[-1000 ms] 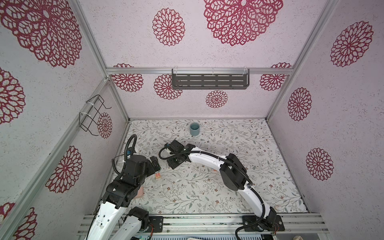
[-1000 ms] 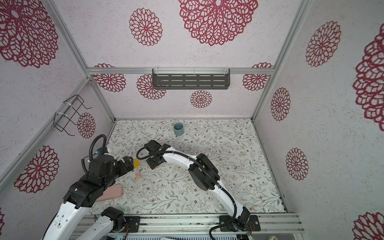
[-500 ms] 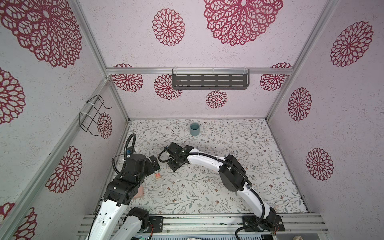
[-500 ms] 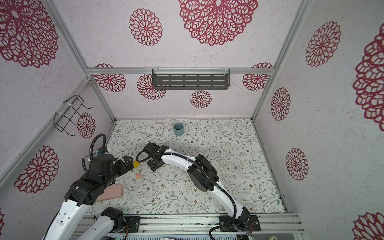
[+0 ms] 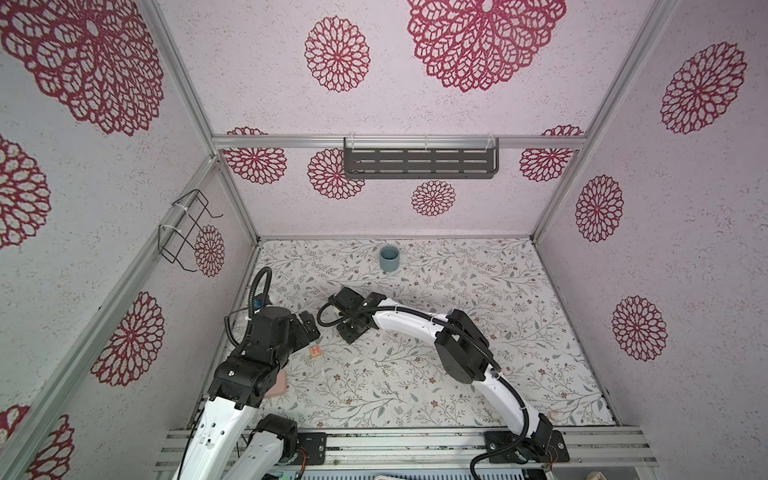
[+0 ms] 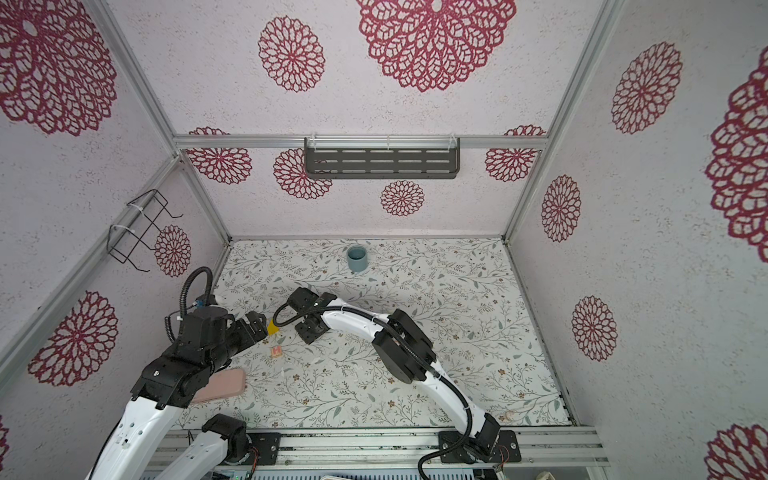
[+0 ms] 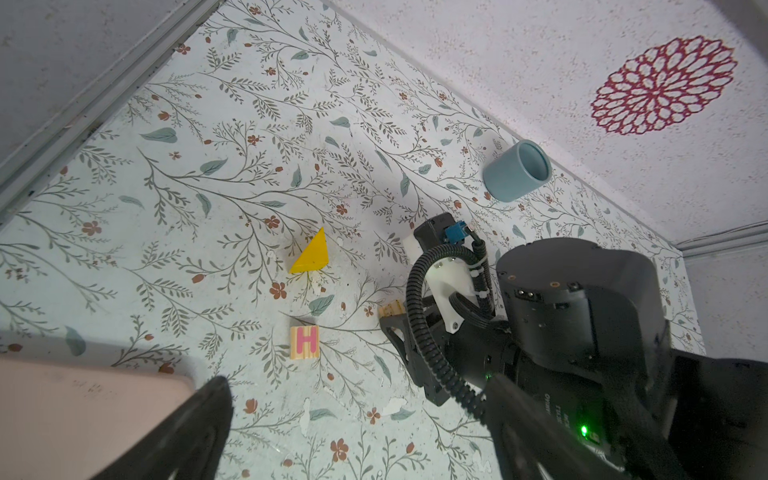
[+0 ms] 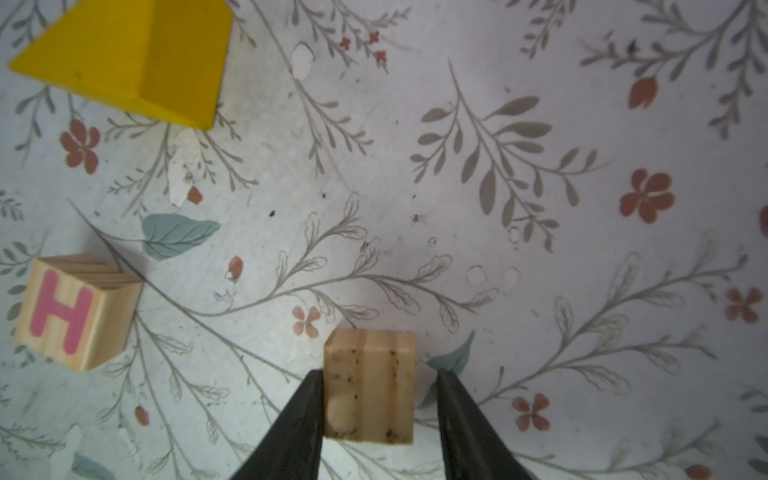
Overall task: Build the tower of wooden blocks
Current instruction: 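Reach the right gripper to the plain wooden cube and close on it, then carry the plain wooden cube with the right gripper over the lime green block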
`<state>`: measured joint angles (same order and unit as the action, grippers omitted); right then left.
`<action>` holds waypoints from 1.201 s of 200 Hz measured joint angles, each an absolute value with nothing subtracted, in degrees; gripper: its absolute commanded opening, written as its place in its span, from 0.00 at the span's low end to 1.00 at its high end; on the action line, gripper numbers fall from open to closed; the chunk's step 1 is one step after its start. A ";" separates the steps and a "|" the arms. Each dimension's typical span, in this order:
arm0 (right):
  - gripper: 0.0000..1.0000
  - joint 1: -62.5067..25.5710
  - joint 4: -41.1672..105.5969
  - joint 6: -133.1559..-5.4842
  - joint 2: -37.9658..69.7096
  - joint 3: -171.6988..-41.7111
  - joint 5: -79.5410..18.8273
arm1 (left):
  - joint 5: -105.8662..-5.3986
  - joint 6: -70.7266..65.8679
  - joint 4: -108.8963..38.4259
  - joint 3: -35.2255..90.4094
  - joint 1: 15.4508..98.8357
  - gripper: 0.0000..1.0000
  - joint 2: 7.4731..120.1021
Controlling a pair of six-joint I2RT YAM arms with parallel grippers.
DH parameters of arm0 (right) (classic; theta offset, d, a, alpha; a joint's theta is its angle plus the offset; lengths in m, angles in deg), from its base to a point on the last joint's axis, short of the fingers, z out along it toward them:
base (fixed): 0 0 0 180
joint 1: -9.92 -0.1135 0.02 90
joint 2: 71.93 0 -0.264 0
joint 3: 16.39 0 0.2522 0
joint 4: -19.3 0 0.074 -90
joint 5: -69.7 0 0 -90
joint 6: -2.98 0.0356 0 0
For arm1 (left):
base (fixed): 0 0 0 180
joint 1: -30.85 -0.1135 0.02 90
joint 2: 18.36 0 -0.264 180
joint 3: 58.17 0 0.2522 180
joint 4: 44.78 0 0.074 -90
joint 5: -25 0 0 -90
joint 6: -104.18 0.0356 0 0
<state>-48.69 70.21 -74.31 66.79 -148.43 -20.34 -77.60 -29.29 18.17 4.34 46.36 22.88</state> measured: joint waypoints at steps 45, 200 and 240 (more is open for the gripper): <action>0.36 -48.69 70.19 -73.37 66.83 -148.43 -19.99 | -76.69 -29.11 18.15 4.34 45.71 0.97 23.40; 0.36 -44.87 68.68 -72.80 43.25 -130.38 -17.06 | -69.80 -26.49 13.80 2.77 45.57 0.97 25.54; 0.36 -40.00 69.01 -74.73 32.30 -120.00 -16.56 | -67.59 -26.84 9.28 2.84 46.80 0.97 32.04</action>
